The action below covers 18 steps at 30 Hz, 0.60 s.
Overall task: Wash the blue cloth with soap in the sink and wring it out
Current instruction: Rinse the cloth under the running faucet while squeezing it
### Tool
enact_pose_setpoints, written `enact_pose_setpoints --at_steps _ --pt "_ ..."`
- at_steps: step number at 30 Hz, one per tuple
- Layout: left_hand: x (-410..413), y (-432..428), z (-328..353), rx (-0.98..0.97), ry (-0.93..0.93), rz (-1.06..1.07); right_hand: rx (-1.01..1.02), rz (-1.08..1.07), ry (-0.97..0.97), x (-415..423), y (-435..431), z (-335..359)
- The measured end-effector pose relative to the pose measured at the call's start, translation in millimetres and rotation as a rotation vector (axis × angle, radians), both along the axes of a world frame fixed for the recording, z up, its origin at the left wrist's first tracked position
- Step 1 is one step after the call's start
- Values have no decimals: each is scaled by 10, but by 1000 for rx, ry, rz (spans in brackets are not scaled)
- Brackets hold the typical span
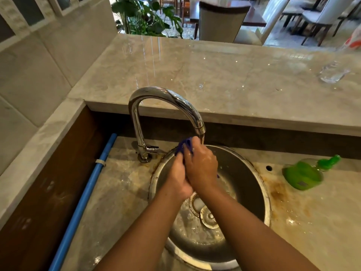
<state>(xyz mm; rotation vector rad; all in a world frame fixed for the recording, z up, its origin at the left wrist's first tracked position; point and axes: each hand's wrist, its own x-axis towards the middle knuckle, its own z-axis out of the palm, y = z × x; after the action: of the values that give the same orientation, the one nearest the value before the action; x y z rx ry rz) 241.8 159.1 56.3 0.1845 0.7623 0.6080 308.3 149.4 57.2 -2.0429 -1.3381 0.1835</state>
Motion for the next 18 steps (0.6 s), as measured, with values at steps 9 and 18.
enact_pose_setpoints --at_steps 9,18 --pt "-58 48 30 103 65 -104 -51 -119 361 428 119 -47" --pt "4 51 -15 28 29 -7 1 -29 70 48 10 -9"
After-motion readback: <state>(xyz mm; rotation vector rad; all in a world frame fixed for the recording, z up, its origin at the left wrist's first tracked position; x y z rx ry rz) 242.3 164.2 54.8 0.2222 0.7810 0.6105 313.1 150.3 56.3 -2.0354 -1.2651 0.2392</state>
